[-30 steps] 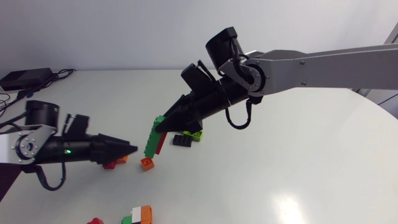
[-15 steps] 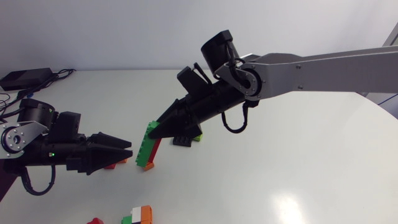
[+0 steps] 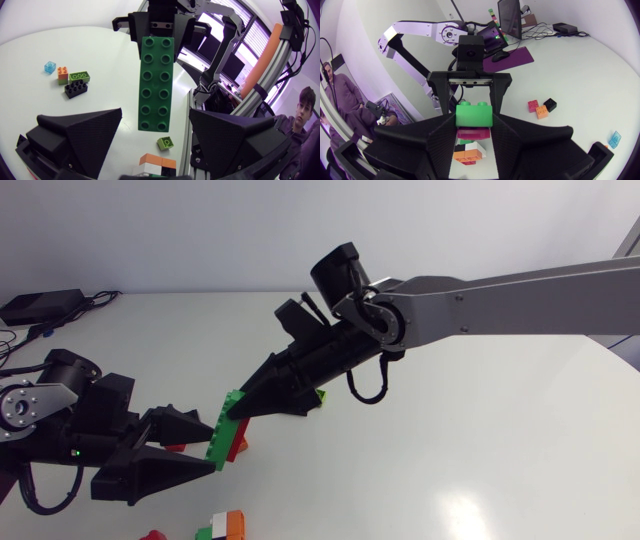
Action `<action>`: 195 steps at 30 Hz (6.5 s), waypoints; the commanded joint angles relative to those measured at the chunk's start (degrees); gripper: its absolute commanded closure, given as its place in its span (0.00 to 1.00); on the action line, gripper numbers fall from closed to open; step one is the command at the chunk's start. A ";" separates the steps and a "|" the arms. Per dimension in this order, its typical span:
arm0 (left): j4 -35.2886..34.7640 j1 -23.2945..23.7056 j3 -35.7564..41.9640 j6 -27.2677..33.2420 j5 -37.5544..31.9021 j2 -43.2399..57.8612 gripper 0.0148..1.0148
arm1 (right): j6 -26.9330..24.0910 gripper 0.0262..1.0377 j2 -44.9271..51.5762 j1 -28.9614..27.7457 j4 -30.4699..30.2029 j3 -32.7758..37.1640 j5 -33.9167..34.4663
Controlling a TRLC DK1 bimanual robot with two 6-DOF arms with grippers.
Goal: Disassemble duplo
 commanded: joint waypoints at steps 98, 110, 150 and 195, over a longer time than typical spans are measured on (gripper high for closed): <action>-3.38 8.73 2.74 4.37 3.97 0.78 0.82 | -26.79 0.76 3.19 -2.66 -26.49 5.36 1.21; -1.01 13.30 8.02 1.73 3.35 12.55 0.82 | -15.80 0.76 6.09 1.64 -10.23 2.54 37.24; 34.32 -12.89 6.87 -31.31 -60.19 14.31 0.34 | -22.31 0.04 -8.15 9.55 1.63 -13.45 35.22; 38.10 -12.54 4.68 -32.10 -60.02 11.76 0.12 | -15.63 0.04 1.52 28.19 -2.94 -9.59 50.34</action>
